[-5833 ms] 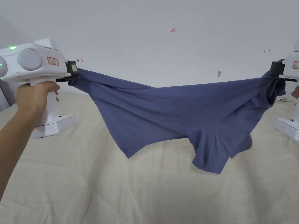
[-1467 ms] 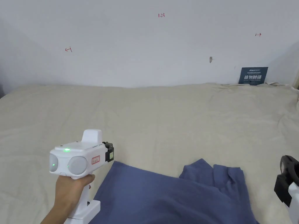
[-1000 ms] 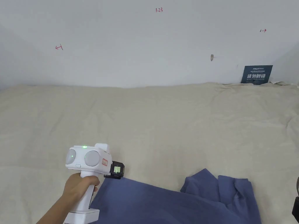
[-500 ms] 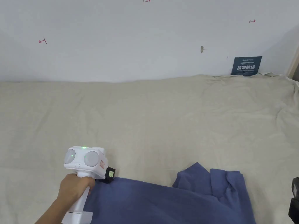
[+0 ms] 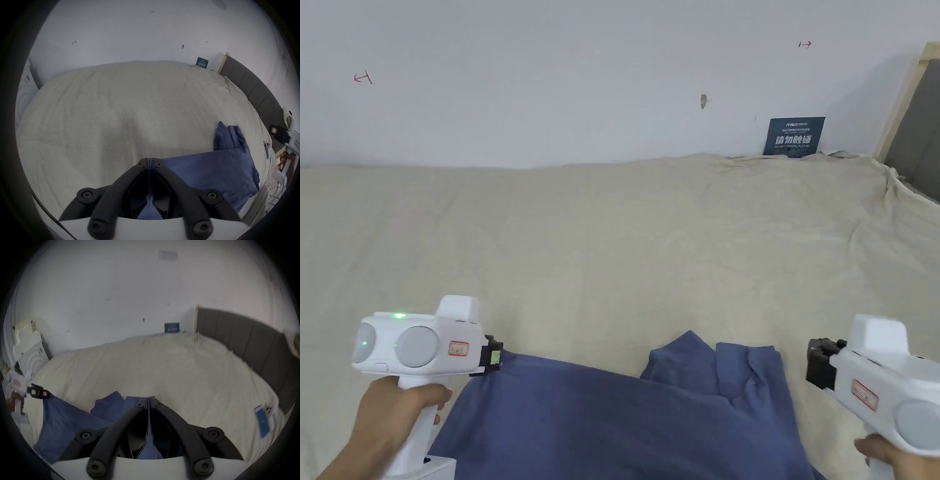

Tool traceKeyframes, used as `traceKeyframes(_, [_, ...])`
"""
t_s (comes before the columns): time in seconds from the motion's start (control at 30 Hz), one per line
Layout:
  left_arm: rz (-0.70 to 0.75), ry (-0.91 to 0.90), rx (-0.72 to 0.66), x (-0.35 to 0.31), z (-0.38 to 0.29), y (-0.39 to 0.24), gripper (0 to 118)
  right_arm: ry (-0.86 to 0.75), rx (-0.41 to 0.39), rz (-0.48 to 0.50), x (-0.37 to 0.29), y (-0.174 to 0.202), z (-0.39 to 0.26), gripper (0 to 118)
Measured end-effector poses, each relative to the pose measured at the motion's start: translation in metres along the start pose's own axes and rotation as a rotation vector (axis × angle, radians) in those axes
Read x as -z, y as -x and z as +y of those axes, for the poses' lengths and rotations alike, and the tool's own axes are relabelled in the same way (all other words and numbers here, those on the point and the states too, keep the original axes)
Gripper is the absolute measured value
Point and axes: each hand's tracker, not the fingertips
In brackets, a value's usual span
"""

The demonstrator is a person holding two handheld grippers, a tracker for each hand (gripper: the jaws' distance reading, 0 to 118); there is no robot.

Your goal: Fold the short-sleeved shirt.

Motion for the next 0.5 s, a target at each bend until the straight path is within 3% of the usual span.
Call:
traceKeyframes(0.03, [-0.001,-0.008,0.002,-0.007,-0.003,0.001,1,0.032,0.021,0.0,0.013,-0.002,0.002,19])
traceKeyframes(0.1, [-0.001,-0.016,-0.001,-0.017,-0.005,0.002,1,0.075,0.029,0.006,0.036,-0.006,0.003,63])
traceKeyframes(0.17, [-0.002,-0.029,-0.001,-0.026,-0.009,0.004,1,0.15,0.025,-0.013,0.059,-0.008,0.003,94])
traceKeyframes(0.27, [-0.007,-0.038,-0.006,-0.033,-0.013,0.008,1,0.191,0.048,0.011,0.079,-0.007,-0.002,95])
traceKeyframes(0.5, [0.001,-0.031,-0.017,-0.035,-0.02,0.015,1,0.32,0.077,-0.046,0.121,-0.017,-0.018,95])
